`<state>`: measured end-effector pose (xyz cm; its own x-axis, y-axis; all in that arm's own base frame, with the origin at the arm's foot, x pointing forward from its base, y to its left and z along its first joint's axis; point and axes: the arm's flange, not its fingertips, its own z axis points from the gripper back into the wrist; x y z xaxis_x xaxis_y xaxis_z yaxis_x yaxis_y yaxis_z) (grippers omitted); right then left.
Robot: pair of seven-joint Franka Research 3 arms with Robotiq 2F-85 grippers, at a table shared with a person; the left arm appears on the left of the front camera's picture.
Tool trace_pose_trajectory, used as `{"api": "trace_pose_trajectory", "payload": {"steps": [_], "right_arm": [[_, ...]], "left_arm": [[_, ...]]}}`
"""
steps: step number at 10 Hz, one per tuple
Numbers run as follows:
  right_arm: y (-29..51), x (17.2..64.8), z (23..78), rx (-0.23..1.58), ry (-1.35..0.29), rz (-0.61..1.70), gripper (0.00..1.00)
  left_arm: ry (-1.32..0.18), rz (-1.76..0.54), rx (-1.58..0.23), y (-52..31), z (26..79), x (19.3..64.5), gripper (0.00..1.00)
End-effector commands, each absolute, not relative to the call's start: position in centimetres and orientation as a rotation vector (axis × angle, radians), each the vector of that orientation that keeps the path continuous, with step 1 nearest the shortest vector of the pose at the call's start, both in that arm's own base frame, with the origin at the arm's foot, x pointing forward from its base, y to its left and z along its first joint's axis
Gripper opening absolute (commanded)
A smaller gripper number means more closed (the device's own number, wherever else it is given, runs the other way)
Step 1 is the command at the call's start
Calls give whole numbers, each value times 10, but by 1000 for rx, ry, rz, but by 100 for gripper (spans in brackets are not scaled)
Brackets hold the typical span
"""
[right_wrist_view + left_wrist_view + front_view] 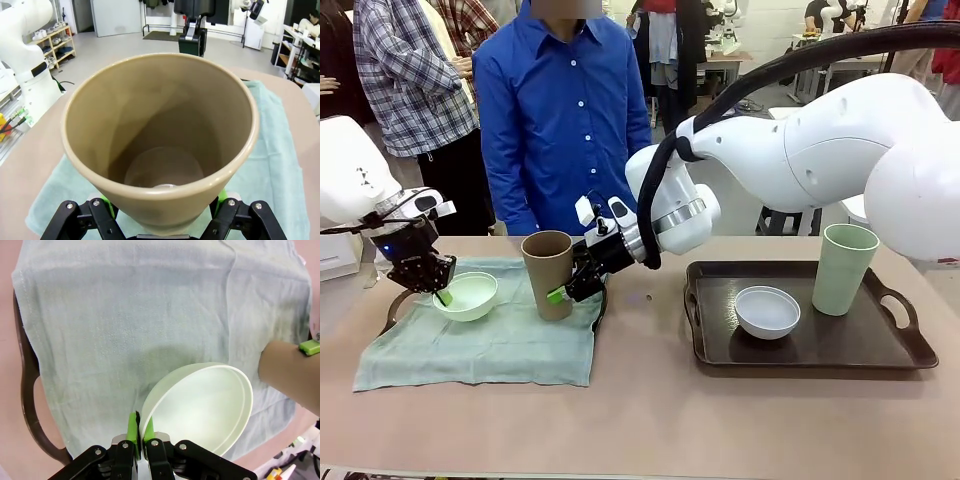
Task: Set up a tray with a mat and arrange the tableware.
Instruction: Place the Picnic Bowl and Reusable plastic cup back onto the Handle tray in front of the human's position.
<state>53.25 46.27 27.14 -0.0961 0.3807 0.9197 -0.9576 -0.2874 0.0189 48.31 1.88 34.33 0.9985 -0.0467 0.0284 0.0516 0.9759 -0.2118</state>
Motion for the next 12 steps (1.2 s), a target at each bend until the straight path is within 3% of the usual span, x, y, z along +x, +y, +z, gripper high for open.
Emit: {"api": "trace_pose_trajectory", "payload": {"steps": [1, 2, 3, 4, 6, 7, 12], "right_arm": [[465, 534, 273, 1046, -749, 1608, 83], [465, 534, 273, 1064, -746, 1605, 100], [466, 533, 273, 1061, -734, 1603, 100], [466, 531, 274, 1027, -667, 1568, 100], [468, 522, 288, 905, -479, 1486, 100], [466, 514, 298, 860, -445, 1463, 100], [418, 479, 352, 642, -406, 1336, 100]], "left_arm": [[-29, -69, -225, 20, 335, 490, 4], [-26, -73, -221, 20, 334, 490, 60], [-28, -77, -218, 21, 334, 490, 64], [-32, -78, -213, 22, 337, 488, 100], [-28, -84, -201, 25, 342, 485, 100], [-27, -87, -202, 26, 344, 484, 46], [-43, -86, -248, 43, 365, 470, 95]]}}
